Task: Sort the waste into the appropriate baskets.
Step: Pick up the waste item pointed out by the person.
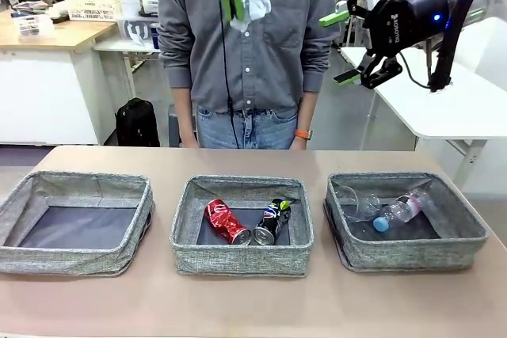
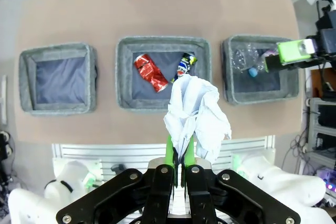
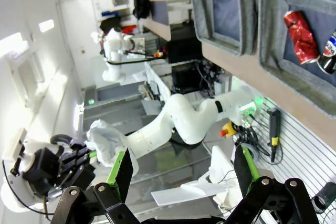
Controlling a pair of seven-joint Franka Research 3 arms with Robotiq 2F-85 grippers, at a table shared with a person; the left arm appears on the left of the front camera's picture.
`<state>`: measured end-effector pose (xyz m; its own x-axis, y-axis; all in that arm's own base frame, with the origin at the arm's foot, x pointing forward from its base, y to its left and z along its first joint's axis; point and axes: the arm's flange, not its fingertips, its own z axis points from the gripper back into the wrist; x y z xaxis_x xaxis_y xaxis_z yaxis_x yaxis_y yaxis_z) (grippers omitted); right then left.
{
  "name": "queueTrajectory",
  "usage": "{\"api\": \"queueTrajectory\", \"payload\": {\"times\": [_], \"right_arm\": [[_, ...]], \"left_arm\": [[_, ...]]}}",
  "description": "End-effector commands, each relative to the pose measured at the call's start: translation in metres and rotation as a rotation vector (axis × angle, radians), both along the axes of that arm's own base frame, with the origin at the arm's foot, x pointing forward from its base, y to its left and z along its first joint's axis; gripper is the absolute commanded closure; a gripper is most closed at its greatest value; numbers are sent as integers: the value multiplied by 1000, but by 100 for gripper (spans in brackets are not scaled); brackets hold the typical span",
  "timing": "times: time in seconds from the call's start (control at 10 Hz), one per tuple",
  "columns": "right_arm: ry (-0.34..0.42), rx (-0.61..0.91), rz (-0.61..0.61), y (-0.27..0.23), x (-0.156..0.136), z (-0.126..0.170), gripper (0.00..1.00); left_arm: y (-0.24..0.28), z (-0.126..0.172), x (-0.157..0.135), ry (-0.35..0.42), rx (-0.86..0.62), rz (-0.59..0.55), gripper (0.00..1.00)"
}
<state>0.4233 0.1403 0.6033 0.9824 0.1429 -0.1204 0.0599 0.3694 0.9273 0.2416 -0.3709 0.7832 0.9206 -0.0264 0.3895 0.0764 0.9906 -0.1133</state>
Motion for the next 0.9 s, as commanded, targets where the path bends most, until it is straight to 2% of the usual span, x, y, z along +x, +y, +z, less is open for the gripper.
{"api": "queueTrajectory", "payload": {"times": [0.0,0.1,0.8], "right_arm": [[-15,16,12,-1,1,2,0],[-15,16,12,-1,1,2,0],[-15,16,12,-1,1,2,0]], "left_arm": [[-8,7,0,-30,10,37,95],[0,0,0,0,0,0,95],[0,0,0,0,0,0,95]]}}
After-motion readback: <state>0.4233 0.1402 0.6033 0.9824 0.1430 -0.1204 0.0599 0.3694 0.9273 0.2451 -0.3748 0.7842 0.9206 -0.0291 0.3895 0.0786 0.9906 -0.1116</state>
